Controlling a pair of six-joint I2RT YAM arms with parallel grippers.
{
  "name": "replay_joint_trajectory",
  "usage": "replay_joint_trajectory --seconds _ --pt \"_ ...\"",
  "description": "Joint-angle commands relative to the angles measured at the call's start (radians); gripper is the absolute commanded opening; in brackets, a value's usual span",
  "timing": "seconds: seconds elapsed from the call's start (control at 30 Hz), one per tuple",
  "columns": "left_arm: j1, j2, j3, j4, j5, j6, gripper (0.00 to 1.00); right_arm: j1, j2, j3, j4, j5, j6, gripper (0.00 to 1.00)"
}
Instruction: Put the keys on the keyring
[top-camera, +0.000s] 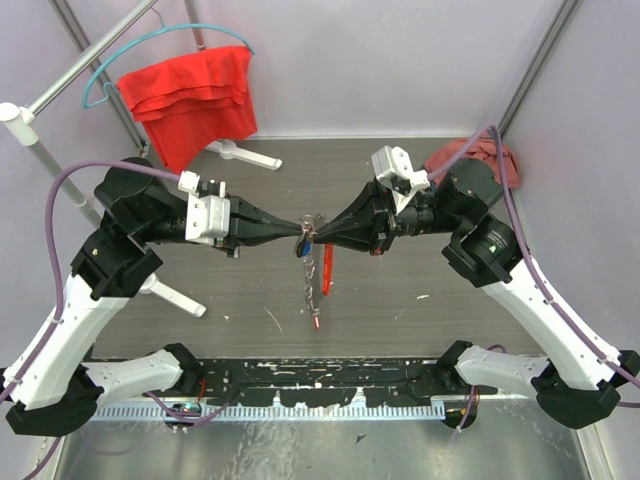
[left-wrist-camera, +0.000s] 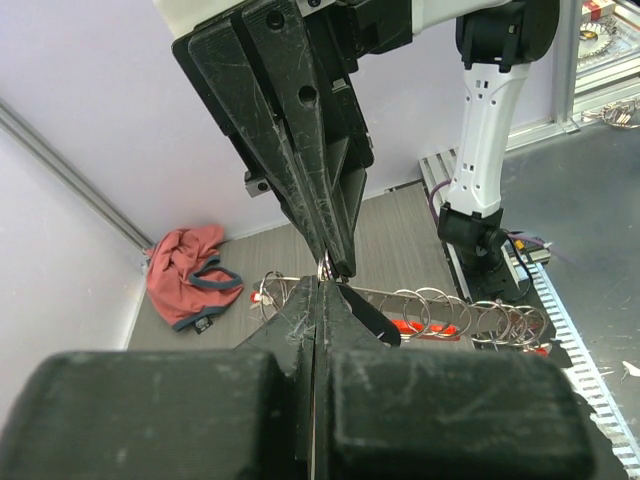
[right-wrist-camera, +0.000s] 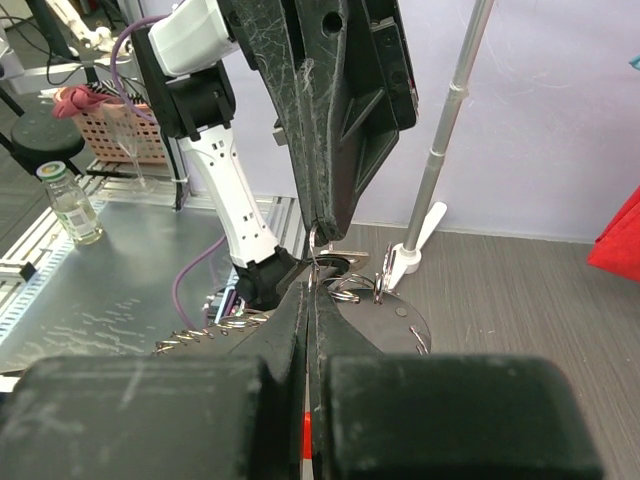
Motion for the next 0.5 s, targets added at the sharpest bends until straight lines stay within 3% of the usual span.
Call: replay_joint_trajectory --seconds 0.0,0.47 --pt "-0.006 0.001 0.042 -0.006 0.005 -0.011 0.00 -0.001 0.000 0.053 0.058 0.018 0.025 0.01" --pt "-0.011 0.012 0.045 -0.012 0.010 -0.006 0.00 -0.002 -0.020 0.042 0.076 0.056 0.021 0.01"
